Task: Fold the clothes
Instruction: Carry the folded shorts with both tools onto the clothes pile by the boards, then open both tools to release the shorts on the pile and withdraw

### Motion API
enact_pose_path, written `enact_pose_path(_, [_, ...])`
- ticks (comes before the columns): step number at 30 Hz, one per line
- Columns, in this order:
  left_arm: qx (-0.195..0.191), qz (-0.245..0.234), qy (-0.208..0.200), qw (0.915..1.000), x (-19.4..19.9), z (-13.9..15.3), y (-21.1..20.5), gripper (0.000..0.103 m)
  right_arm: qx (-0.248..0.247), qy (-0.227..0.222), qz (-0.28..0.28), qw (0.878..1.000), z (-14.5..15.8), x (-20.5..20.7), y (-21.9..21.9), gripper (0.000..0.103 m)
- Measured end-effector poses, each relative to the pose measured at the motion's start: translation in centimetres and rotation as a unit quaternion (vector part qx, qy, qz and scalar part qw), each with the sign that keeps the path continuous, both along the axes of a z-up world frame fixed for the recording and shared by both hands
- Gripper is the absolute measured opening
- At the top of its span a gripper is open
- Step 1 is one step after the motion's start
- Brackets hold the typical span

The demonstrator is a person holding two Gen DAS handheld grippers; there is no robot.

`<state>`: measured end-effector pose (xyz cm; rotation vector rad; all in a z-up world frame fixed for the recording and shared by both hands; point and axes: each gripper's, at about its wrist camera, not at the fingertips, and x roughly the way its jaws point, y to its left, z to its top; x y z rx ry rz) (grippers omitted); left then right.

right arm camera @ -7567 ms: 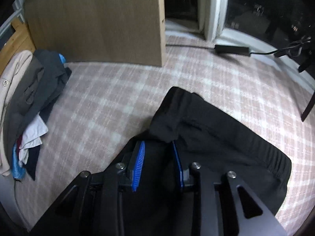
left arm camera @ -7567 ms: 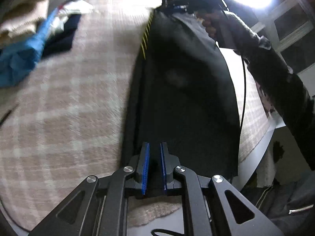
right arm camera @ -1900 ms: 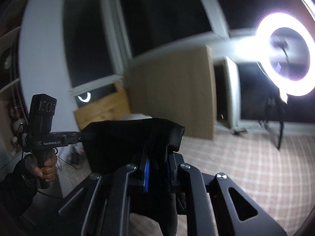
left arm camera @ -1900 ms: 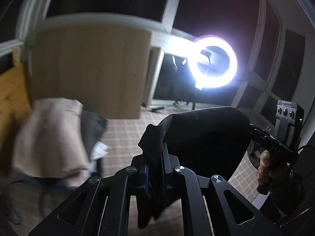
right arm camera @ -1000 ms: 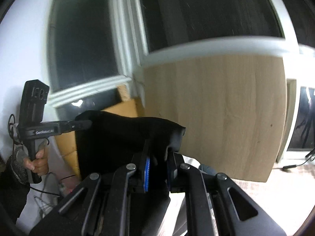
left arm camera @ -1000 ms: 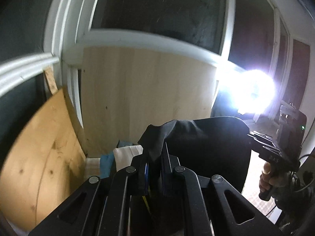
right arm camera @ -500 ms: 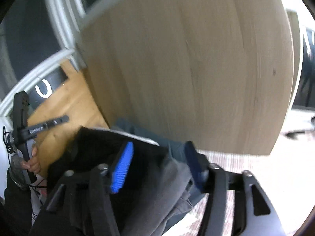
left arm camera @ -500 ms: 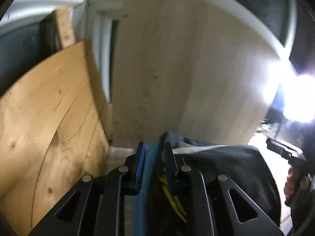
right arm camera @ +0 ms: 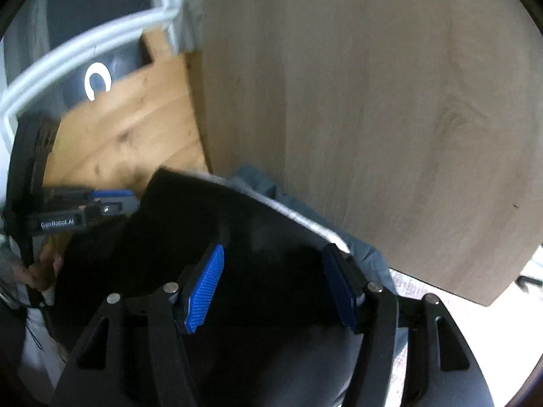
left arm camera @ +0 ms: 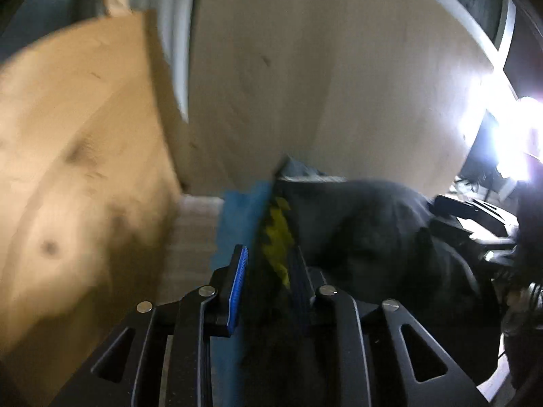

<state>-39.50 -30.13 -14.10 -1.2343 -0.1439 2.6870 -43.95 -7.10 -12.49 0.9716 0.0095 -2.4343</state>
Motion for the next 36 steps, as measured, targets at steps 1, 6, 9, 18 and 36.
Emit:
enact_pose_path(1, [-0.001,-0.002,0.011,0.9999,0.5,0.9,-0.1,0.021,-0.012,0.005,-0.007,1.0,0.8,0.5,0.6,0.06])
enact_pose_path(6, [0.016,-0.057,0.035,0.9976,3.0,3.4,2.0,0.03,0.003,0.038,-0.003,0.999,3.4,5.4,1.6,0.06])
enact_pose_path(9, [0.012,-0.087,0.025,0.9959,4.3,2.8,3.6,0.032,0.002,0.027,0.02,0.999,3.0,9.2,1.4,0.06])
enact_pose_path(18, [-0.02,-0.023,-0.009,0.9995,7.8,1.0,2.3,0.036,0.061,-0.041,0.011,0.997,0.7,16.1,2.7,0.064])
enact_pose_path(36, [-0.039,-0.025,0.039,0.9982,21.4,6.1,9.4,0.075,0.067,0.011,-0.213,0.975,6.3,27.1,7.0,0.073])
